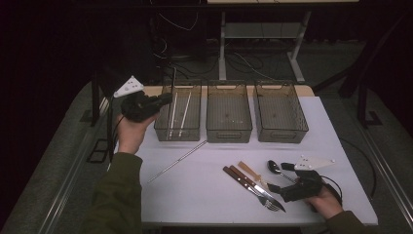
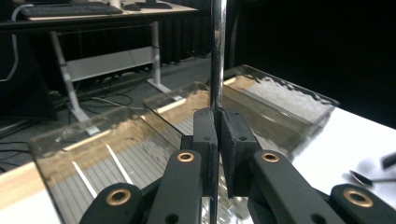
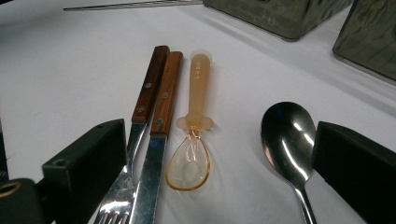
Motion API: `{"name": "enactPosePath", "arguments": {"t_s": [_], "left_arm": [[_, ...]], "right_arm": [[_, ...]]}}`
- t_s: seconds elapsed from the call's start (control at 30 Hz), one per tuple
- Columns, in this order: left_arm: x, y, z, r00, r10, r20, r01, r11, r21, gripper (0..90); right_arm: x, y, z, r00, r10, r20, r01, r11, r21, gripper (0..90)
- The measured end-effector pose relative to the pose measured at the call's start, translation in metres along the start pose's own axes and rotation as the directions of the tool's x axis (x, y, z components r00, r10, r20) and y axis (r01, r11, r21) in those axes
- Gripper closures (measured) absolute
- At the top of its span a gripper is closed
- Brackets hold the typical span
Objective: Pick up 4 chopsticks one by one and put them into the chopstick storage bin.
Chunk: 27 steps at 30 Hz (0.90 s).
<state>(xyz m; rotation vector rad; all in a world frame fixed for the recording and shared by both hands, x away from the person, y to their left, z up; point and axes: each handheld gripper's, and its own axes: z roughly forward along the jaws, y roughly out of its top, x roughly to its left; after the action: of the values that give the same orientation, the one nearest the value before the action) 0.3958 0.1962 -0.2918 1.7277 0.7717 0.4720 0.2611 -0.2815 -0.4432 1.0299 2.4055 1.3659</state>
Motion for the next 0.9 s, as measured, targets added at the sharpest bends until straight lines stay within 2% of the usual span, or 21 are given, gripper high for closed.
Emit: {"name": "enactPosePath", "arguments": {"t_s": [0.23,0.43,0.5,0.67,0.83,0.87,0.9], "left_arm": [[0.025,0.015,0.019,0.9973,-0.005,-0.074,0.006,0.9999,0.012,85.1],[0.047,0.005,0.039,0.9893,-0.031,-0.143,0.04,0.997,0.066,85.1],[0.051,-0.002,0.045,0.9875,-0.046,-0.151,0.06,0.994,0.092,85.1],[0.053,-0.018,0.06,0.9848,-0.017,-0.173,0.05,0.9816,0.185,85.0],[0.056,-0.034,0.068,0.983,-0.034,-0.18,0.078,0.9681,0.238,85.1],[0.057,-0.036,0.069,0.9826,-0.022,-0.184,0.07,0.9626,0.262,85.0],[0.057,-0.038,0.07,0.9828,-0.026,-0.183,0.074,0.9618,0.264,85.0]], "right_arm": [[0.0,0.0,0.0,1.0,0.0,-0.003,0.0,1.0,-0.001,3.9],[-0.001,0.0,-0.001,1.0,0.001,-0.007,-0.001,1.0,-0.003,3.8],[-0.001,0.0,-0.001,1.0,-0.001,-0.007,0.001,1.0,-0.004,3.9],[-0.001,0.0,-0.001,0.9999,0.002,-0.01,-0.002,1.0,-0.005,3.8],[-0.001,0.0,-0.001,0.9999,0.003,-0.012,-0.003,1.0,-0.005,3.8],[-0.001,0.0,-0.001,0.9999,0.002,-0.012,-0.002,1.0,-0.005,3.8],[-0.001,0.0,-0.001,0.9999,0.001,-0.011,-0.001,1.0,-0.006,3.8]]}}
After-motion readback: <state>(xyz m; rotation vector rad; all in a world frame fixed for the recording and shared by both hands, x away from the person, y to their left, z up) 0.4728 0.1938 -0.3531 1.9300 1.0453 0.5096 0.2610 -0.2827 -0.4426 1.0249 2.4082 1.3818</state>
